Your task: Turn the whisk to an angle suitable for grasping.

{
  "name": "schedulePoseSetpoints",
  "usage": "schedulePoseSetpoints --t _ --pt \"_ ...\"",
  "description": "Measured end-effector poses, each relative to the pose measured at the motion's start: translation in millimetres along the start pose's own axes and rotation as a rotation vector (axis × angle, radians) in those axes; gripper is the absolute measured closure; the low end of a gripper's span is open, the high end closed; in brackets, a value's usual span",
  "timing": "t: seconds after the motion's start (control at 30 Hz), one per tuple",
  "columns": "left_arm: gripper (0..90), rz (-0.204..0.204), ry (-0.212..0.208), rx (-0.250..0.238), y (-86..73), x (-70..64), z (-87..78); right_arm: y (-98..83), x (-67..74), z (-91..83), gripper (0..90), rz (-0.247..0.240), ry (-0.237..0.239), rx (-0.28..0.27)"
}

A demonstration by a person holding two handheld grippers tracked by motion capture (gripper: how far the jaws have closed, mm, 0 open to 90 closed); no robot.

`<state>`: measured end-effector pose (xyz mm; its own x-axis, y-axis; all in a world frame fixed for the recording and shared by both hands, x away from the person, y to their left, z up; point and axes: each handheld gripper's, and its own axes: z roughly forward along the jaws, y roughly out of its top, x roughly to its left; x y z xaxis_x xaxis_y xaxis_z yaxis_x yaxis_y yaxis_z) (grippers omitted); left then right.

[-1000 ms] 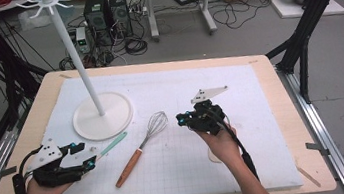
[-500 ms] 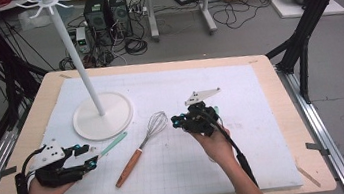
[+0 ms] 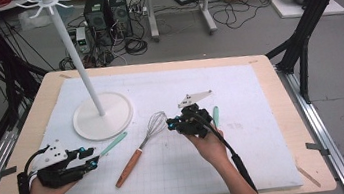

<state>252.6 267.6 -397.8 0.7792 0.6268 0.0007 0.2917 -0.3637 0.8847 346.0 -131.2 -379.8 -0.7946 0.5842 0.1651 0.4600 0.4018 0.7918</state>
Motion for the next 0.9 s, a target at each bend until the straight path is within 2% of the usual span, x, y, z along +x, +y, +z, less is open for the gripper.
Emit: schedulePoseSetpoints --t 0.9 --pt "61.4 -0.002 -0.005 -0.004 -0.3 1.0 -1.0 3.8 14.3 39.1 86.7 -0.024 0.038 0.047"
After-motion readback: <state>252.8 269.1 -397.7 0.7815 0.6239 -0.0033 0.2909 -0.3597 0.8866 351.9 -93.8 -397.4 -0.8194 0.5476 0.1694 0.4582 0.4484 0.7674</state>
